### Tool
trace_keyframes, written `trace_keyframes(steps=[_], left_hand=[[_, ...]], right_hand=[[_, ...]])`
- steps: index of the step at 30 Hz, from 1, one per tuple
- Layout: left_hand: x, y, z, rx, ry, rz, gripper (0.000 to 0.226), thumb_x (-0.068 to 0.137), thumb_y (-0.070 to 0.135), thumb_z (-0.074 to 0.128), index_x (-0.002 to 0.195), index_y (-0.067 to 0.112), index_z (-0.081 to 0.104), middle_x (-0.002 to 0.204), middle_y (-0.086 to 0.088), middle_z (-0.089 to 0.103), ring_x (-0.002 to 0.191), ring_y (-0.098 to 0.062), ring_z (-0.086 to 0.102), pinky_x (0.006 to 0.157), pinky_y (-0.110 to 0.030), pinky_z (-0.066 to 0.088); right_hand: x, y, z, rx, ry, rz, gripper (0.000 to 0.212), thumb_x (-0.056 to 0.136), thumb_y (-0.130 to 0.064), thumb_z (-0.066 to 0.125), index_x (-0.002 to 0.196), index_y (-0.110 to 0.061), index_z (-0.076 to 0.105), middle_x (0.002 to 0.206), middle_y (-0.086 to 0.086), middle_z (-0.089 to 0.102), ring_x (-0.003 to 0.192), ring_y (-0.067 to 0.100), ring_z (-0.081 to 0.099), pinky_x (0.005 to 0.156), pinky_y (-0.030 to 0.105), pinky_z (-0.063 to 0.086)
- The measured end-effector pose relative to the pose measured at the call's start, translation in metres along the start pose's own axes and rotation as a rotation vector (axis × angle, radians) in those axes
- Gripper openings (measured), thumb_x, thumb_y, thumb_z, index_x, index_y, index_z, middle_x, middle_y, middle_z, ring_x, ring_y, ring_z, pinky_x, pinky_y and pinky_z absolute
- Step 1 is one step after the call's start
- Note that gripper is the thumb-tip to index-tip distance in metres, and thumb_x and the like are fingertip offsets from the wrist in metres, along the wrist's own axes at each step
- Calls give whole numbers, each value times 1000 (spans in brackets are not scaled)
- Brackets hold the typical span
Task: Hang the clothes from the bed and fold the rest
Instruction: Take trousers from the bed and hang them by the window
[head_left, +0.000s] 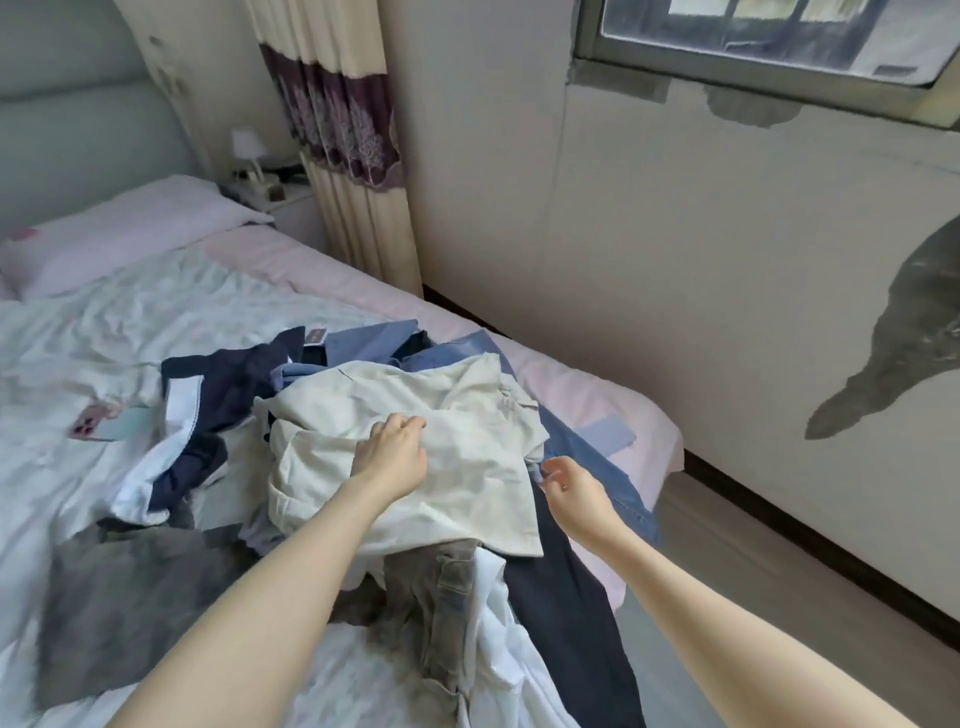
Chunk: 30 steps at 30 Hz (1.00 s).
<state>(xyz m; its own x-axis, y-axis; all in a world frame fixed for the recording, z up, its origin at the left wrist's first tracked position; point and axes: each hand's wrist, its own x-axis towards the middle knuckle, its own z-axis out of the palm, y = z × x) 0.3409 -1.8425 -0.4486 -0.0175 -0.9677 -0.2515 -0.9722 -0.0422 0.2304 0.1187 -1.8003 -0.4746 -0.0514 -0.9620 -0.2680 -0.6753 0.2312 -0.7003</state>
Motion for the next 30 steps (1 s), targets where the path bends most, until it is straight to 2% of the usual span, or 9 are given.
trace_keyframes(steps=[3,8,12,14,16,18,22,25,30], left_hand=[[66,-6,12,53,-44,1,45,95,20,36,139,17,34,141,-7,35,129,-28,33,101,-39,34],[174,-9,38,103,-108,54,50,94,34,41,140,18,31,145,-5,31,133,-27,28,102,-42,31],[240,-8,59,167,-230,84,73,88,55,44,147,22,15,155,-3,11,142,-26,7,110,-46,20],[261,-5,66,167,-329,58,88,83,66,46,149,28,2,158,-6,-3,144,-28,-4,112,-51,11],[280,-5,76,199,-390,35,101,75,73,49,147,33,-10,157,-10,-7,144,-31,-1,112,-53,10],[288,-6,85,239,-388,16,109,72,72,54,146,32,-14,156,-14,7,142,-32,12,109,-51,17],[291,-6,91,191,-291,49,83,75,53,61,138,16,21,135,-12,47,124,-30,44,95,-42,33],[282,-7,84,59,-231,96,63,78,48,60,127,19,34,125,-8,57,115,-29,53,81,-36,37],[248,-2,52,-258,-170,9,97,71,50,69,147,21,17,142,-9,44,128,-31,43,94,-39,38]], right_hand=[[59,11,18,-3,-8,87,28,91,-10,34,111,-14,52,102,2,56,99,24,53,75,25,33],[153,37,47,60,-3,270,35,91,-11,34,124,-7,44,110,10,56,103,29,51,78,29,34],[210,47,64,88,-53,394,58,94,-19,37,147,-4,18,149,11,30,134,29,34,106,36,32],[226,48,73,161,-81,445,67,94,-25,41,149,-5,8,153,12,23,137,29,29,109,37,29],[240,52,84,215,-102,506,76,92,-31,47,149,-5,2,152,12,23,137,31,28,108,36,28],[245,57,92,255,-96,572,78,86,-33,53,145,-3,13,143,14,37,129,32,38,103,38,37],[244,60,88,293,-70,562,24,77,-25,59,92,-7,53,86,5,55,79,19,53,63,26,40],[238,54,77,250,23,463,11,82,-19,53,87,-11,49,77,-3,52,72,15,50,53,25,34],[208,40,52,227,141,319,10,85,-20,47,82,-18,38,76,-4,53,73,16,49,57,29,35]])
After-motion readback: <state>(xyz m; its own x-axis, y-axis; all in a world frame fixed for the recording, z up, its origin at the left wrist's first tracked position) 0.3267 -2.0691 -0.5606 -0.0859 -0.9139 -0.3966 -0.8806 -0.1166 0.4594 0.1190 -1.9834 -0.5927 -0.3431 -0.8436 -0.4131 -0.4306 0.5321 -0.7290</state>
